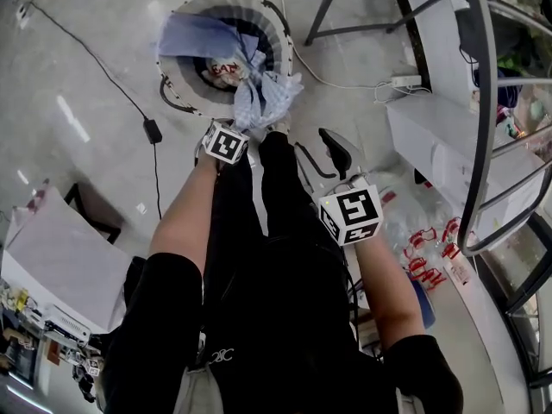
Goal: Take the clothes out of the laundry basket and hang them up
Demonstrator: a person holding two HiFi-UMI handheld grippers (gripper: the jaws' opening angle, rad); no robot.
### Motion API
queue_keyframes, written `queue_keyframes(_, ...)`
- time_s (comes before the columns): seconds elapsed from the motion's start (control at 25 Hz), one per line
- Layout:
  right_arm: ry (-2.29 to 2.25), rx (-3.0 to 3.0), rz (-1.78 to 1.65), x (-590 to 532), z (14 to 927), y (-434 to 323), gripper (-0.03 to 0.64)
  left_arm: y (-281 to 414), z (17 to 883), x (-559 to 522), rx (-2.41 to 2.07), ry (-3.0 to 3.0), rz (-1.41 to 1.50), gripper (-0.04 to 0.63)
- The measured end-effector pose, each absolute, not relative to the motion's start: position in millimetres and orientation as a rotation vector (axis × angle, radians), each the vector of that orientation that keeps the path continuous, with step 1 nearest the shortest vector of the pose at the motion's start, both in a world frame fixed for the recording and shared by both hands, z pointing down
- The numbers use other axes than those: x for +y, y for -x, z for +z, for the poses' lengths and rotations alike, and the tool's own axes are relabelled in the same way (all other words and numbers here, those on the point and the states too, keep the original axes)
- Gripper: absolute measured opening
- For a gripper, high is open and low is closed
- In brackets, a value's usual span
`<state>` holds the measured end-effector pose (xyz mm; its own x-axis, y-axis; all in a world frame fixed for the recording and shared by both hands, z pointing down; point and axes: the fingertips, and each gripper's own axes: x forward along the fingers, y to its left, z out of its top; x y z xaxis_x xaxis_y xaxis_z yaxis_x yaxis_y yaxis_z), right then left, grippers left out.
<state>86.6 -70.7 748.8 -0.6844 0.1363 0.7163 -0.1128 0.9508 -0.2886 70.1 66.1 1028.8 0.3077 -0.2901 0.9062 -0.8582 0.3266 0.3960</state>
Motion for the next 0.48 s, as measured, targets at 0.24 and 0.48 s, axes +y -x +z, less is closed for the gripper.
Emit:
queue_keyframes(0.24, 0.021, -2.266, 0.372, -65.7, 754.5, -95.4, 0.206, -70.0, 1034.9, 72.7, -1.269, -1.198, 0.635, 0.028)
queue_keyframes(0.48, 0.034, -2.271, 0.359, -61.7, 746.9, -96.3, 0.206, -67.6, 1015.5, 77.2, -1.268, -1.177, 0.531, 0.018)
